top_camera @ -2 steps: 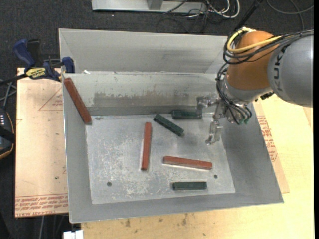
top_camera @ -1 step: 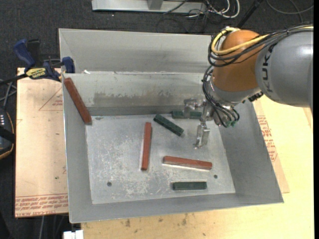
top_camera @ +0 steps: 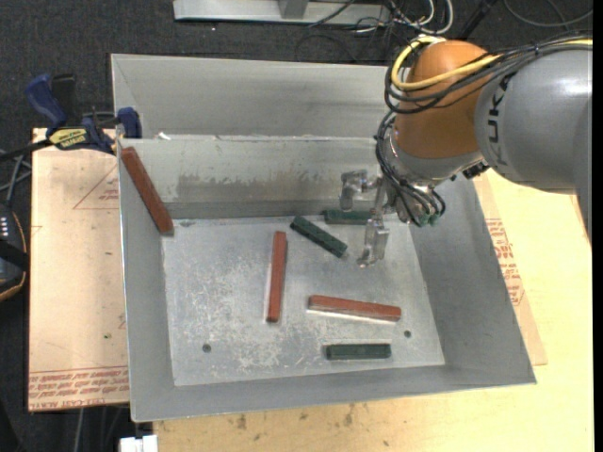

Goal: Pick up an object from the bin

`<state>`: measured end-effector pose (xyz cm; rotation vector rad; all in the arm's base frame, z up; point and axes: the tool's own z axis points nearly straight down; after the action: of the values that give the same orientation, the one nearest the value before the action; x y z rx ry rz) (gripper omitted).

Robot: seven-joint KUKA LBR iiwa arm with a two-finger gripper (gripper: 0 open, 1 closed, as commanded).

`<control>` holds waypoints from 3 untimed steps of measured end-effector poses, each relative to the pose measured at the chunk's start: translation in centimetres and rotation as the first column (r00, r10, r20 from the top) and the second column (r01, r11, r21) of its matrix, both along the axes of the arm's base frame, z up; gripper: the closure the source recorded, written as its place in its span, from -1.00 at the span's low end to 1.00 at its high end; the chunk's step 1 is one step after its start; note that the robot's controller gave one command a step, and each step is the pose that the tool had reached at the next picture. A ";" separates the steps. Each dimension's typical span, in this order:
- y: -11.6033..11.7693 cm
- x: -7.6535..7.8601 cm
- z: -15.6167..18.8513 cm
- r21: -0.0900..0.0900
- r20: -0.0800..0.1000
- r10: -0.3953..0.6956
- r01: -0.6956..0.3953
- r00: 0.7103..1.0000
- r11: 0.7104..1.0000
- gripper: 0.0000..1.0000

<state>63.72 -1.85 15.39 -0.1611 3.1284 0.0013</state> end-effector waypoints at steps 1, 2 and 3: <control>3.4 0.9 -7.7 0.001 -0.002 -0.082 0.082 0.997 0.997 -1.00; 5.5 1.1 -8.6 0.005 -0.003 -0.170 0.170 0.985 0.985 1.00; 5.4 1.1 -8.6 0.005 -0.003 -0.183 0.183 0.983 0.983 1.00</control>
Offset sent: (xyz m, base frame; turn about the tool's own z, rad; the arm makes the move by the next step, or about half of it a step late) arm 0.0066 0.0310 -0.0839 0.3731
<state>64.83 3.57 6.80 0.1269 3.1320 0.0091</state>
